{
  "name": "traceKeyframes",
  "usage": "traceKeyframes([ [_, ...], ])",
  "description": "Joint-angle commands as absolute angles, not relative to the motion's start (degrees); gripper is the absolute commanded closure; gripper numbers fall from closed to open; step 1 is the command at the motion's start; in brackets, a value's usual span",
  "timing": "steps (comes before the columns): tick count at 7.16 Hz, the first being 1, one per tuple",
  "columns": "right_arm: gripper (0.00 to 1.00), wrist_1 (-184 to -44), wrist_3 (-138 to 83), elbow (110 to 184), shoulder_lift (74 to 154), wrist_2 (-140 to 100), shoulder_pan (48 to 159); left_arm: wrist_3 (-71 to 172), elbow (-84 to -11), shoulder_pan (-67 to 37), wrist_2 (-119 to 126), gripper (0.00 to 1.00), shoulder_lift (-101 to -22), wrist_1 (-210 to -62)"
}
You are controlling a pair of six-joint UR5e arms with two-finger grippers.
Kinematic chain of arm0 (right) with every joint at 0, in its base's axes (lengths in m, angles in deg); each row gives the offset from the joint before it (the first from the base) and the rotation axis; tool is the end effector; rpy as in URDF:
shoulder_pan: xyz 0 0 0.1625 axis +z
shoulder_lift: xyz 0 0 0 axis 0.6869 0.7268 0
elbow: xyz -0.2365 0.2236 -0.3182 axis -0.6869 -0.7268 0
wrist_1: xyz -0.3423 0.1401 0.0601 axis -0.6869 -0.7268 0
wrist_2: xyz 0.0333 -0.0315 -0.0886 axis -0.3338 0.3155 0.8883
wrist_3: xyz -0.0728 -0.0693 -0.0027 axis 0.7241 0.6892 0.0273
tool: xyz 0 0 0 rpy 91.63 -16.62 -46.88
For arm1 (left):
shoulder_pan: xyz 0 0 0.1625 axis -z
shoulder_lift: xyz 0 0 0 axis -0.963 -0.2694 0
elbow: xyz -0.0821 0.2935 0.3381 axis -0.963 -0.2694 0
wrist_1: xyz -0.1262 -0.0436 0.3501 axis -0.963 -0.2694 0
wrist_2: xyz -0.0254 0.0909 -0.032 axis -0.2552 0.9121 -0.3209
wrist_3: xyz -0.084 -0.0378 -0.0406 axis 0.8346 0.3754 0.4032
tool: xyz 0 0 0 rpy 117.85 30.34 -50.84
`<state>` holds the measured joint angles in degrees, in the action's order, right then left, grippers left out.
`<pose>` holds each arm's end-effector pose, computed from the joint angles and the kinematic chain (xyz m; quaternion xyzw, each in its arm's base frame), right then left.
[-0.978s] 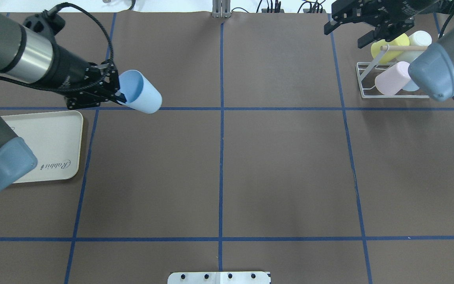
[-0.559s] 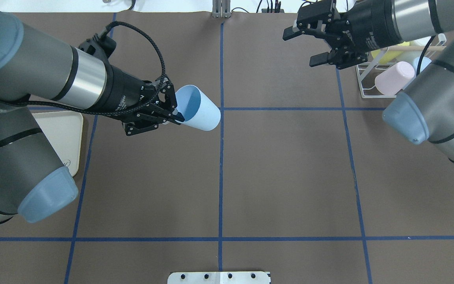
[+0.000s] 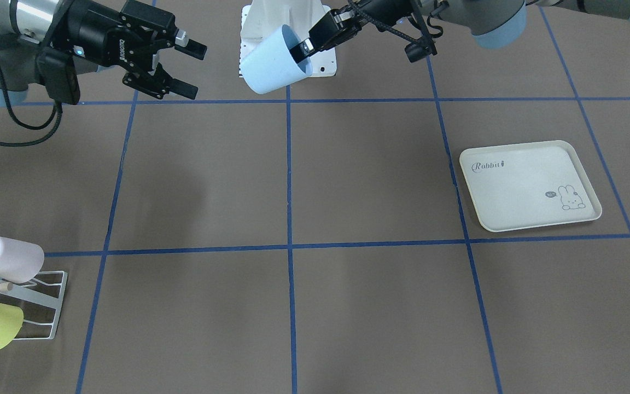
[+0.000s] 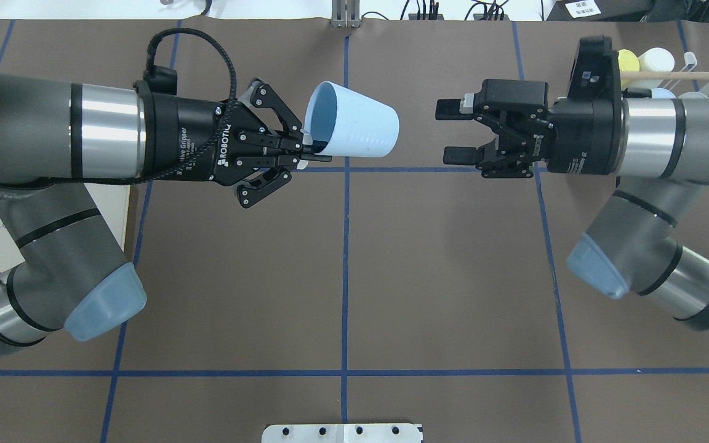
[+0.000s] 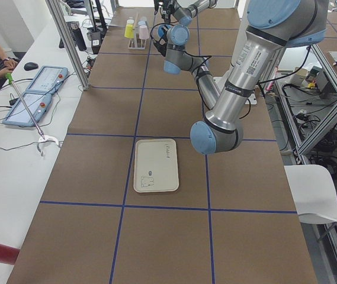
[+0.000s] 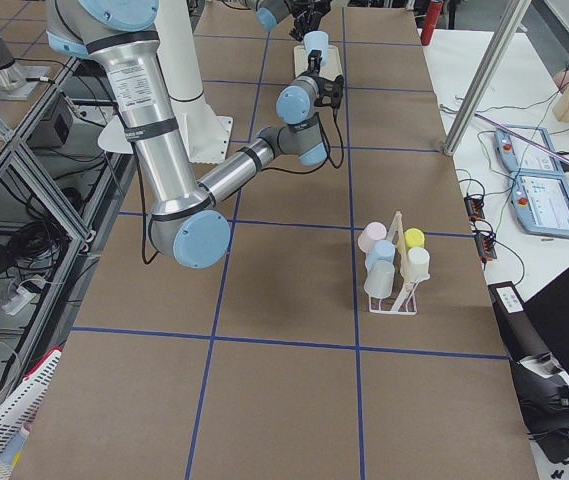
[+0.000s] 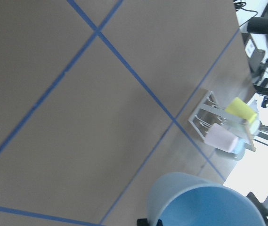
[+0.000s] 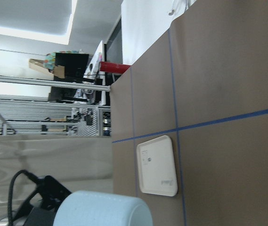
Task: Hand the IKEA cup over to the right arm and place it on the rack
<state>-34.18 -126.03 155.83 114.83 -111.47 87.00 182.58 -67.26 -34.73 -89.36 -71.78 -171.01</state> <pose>-0.2785 -0.3910 0.2768 0.0373 -0.8679 0.1020 0.4847 0.3255 -0.3883 0.1619 -0.2377 0.7803 -0.2932 0.4986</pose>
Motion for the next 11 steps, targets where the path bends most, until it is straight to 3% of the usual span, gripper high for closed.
traceKeyframes([
  [1, 0.04, -23.6, -128.5, 154.3, 115.6, -104.9, 82.2, 190.8, -63.8, -34.8, -86.7, 1.0, -68.6, -187.2],
  [3, 0.02, -23.5, -128.7, 155.0, 113.6, -105.0, 81.8, 197.8, -61.1, -35.3, -87.1, 1.0, -68.8, -193.9],
  [11, 0.02, -23.6, -128.3, 154.5, 108.3, -105.3, 79.5, 204.0, -62.3, -40.9, -87.0, 1.0, -69.8, -199.8],
])
